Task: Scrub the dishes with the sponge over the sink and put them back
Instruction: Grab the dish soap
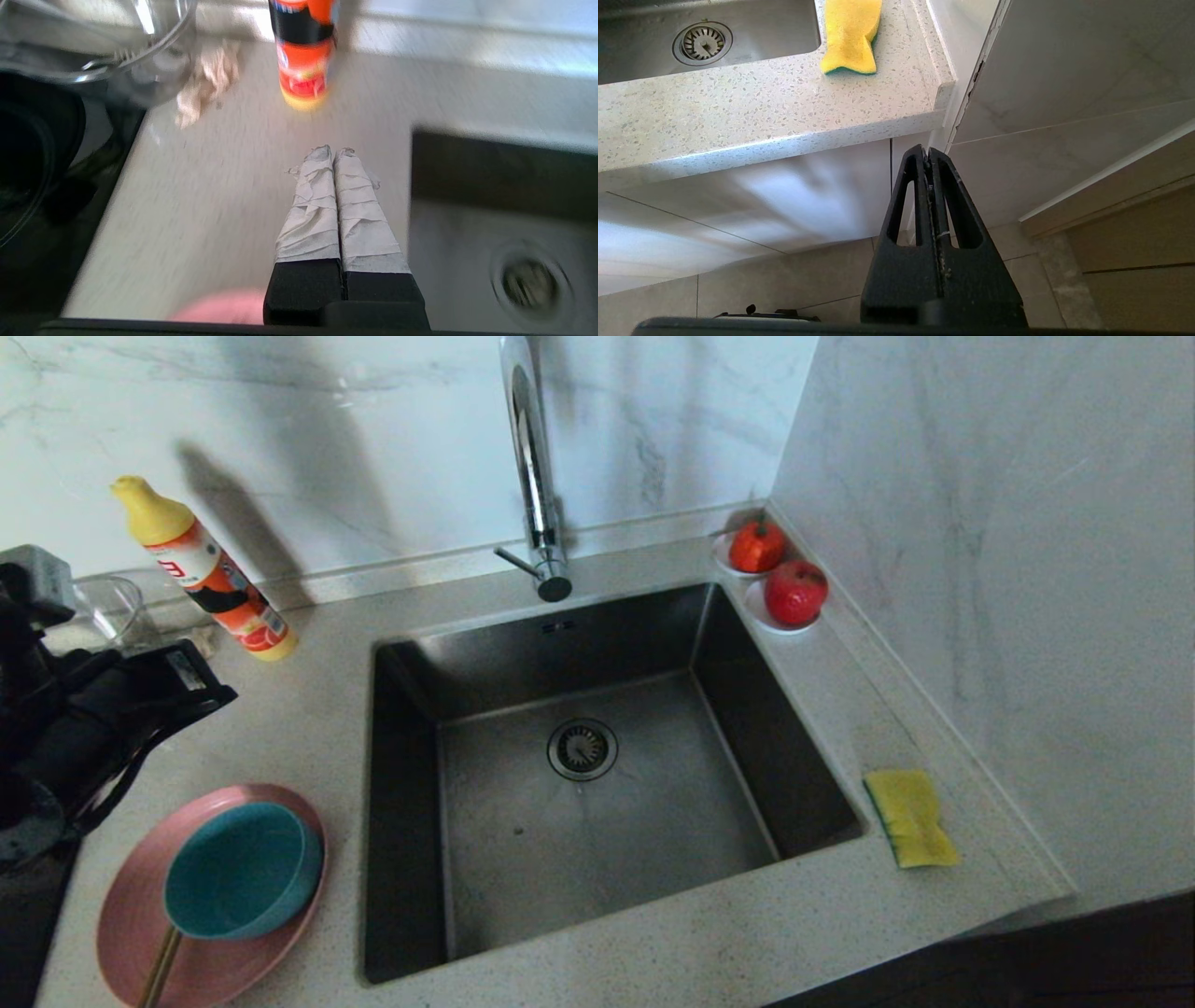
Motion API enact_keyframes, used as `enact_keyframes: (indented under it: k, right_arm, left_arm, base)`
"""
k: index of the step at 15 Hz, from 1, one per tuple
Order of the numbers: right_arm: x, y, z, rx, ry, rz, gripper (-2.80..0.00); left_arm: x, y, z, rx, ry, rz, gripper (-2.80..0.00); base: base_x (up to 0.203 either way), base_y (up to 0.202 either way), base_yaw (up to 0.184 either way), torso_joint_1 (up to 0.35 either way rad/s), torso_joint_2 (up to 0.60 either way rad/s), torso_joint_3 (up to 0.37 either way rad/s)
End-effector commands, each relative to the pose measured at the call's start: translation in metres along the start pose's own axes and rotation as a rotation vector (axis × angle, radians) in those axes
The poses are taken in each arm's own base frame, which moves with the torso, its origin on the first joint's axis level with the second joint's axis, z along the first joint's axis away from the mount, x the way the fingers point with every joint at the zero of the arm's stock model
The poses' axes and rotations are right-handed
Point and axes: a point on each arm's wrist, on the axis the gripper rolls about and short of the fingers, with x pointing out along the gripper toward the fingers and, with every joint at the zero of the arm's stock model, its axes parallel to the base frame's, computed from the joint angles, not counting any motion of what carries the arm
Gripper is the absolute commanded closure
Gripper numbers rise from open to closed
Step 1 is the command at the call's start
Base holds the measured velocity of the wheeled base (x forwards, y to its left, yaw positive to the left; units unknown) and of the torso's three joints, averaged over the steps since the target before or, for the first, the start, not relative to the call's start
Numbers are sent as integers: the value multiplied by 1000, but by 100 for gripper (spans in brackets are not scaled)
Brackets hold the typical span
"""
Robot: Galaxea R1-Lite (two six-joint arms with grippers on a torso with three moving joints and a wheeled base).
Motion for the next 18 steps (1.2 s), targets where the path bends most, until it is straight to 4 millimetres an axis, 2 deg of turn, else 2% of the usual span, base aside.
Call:
enact_keyframes:
  k: [1,7,8,14,18]
  right_arm:
    - [0,0,0,0,0,0,0]
    - [0,0,0,0,0,0,0]
    - [0,0,0,0,0,0,0]
    - [0,0,0,0,0,0,0]
    - [0,0,0,0,0,-1,0]
  left_arm:
    - [32,-9,-23,6,4,35,0]
    - [58,-17,-38,12,-43,41,0]
    - [63,-18,-38,9,-53,42,-280]
    - [86,-26,-29,-25,-124,85,-280]
    - [101,-22,-24,-46,-158,126,-280]
  base:
    - [0,0,0,0,0,0]
    - [0,0,0,0,0,0]
    - [0,0,0,0,0,0]
    - [0,0,0,0,0,0]
    - [0,0,0,0,0,0]
